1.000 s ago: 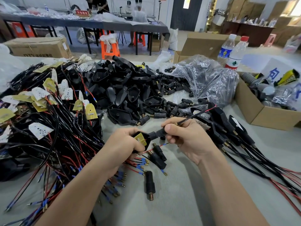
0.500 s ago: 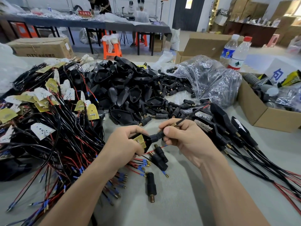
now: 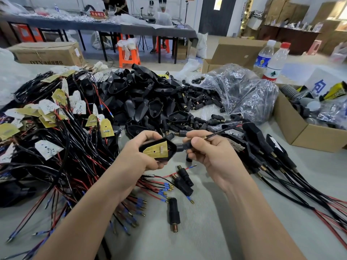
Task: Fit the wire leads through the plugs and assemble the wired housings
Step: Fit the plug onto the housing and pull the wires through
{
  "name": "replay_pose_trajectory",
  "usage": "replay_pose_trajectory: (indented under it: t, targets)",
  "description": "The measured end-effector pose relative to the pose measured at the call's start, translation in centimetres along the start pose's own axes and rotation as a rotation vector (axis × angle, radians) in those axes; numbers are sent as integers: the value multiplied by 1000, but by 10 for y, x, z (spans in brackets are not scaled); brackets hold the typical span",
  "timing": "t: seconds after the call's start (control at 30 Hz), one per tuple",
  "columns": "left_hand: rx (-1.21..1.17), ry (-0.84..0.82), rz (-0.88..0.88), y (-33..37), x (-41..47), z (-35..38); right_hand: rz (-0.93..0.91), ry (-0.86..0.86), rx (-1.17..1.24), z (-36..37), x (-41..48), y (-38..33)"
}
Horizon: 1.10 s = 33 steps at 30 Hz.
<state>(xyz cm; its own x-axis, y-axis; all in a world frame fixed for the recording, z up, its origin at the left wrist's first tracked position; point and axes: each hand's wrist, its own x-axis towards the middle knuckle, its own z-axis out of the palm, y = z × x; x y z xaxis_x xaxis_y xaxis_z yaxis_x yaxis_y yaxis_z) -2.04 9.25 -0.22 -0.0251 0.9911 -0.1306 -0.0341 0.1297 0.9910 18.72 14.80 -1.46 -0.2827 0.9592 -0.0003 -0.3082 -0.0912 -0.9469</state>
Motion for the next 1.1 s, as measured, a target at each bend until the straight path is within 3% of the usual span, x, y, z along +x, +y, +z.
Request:
replay_pose_trajectory:
  t: [0.3,0.73,0.8,0.93,1.1]
  targets:
    - [-47,-6,-47,-6,1,13,18,17,-66,10,0,6]
    - [-304,-43,-48,-2,-4,14,-15,18,-122,21,-4,10]
    - [-204,-4,-27,-4,-1,16,-33,60,-126,18,-3,7]
    - [354,294,241,-10,3,20,-99,199,-151,9,0,5]
    - [633,583,472,-15,-4,18,-115,279,-166,12,2,11]
